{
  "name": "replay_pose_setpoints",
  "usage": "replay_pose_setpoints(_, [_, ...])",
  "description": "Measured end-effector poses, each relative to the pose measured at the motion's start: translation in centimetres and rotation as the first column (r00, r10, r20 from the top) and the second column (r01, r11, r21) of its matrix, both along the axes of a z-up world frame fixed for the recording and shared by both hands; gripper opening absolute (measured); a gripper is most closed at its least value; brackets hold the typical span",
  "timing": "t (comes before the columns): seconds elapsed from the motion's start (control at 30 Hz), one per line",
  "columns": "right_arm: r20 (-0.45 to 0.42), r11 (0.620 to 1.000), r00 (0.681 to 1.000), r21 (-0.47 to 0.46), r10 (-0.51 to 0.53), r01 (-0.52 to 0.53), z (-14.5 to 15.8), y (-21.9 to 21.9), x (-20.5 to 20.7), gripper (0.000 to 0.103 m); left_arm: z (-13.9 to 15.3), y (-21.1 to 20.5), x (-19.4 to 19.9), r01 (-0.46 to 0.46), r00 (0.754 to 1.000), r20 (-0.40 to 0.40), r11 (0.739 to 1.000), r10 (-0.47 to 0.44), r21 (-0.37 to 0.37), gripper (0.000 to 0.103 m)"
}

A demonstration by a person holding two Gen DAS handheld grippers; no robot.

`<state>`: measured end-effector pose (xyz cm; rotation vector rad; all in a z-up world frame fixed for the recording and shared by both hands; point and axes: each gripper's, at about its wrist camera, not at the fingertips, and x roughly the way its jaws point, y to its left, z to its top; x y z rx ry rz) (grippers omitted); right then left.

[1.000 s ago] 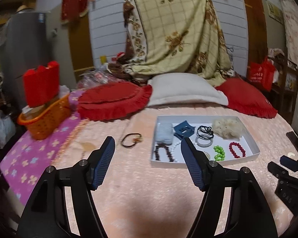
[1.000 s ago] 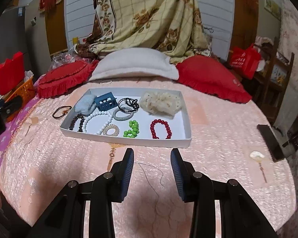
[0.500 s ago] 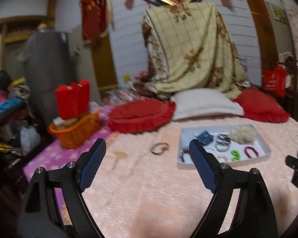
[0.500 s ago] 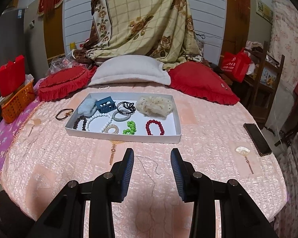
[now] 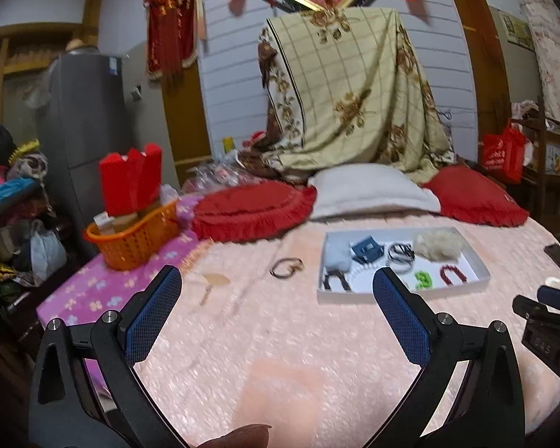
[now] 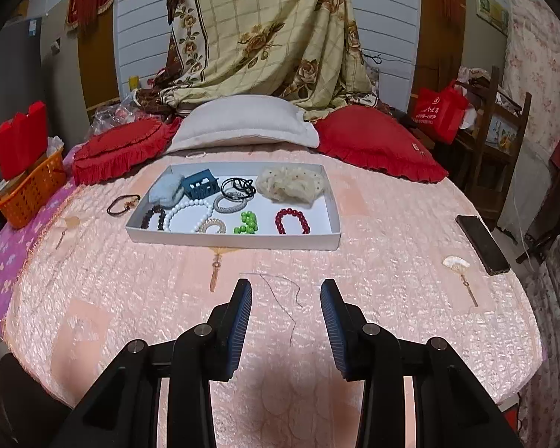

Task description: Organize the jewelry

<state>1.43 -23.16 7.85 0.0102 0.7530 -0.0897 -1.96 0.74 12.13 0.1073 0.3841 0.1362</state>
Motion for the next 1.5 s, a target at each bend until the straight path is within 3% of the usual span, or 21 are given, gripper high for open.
replay_pose_setpoints(0.37, [-0.036,1.0,0.999,0.002,-0.003,0.003,-1.4,0.4,0.0,0.037,-2.5,-0.1,0.8,0.03,0.985,-0.169,0.998,-0.039,-0.055,0.103])
replay_pose_setpoints(0.7, [-0.065,1.0,0.998,-0.002,-0.001,0.001,-2.7,0.9,0.3,0.037,-4.4,-0.2,1.9,0.038,0.96,-0.273,0.996,-0.06,-0.086,0.103])
replay_pose_setpoints(1.5, [-0.103,1.0,0.995,0.0,0.013,-0.013,-5.0,1.6,0.8,0.037,-6.9,-0.7,3.2,0.057,0.927,-0.364,0.994,-0.089,-0.098,0.103])
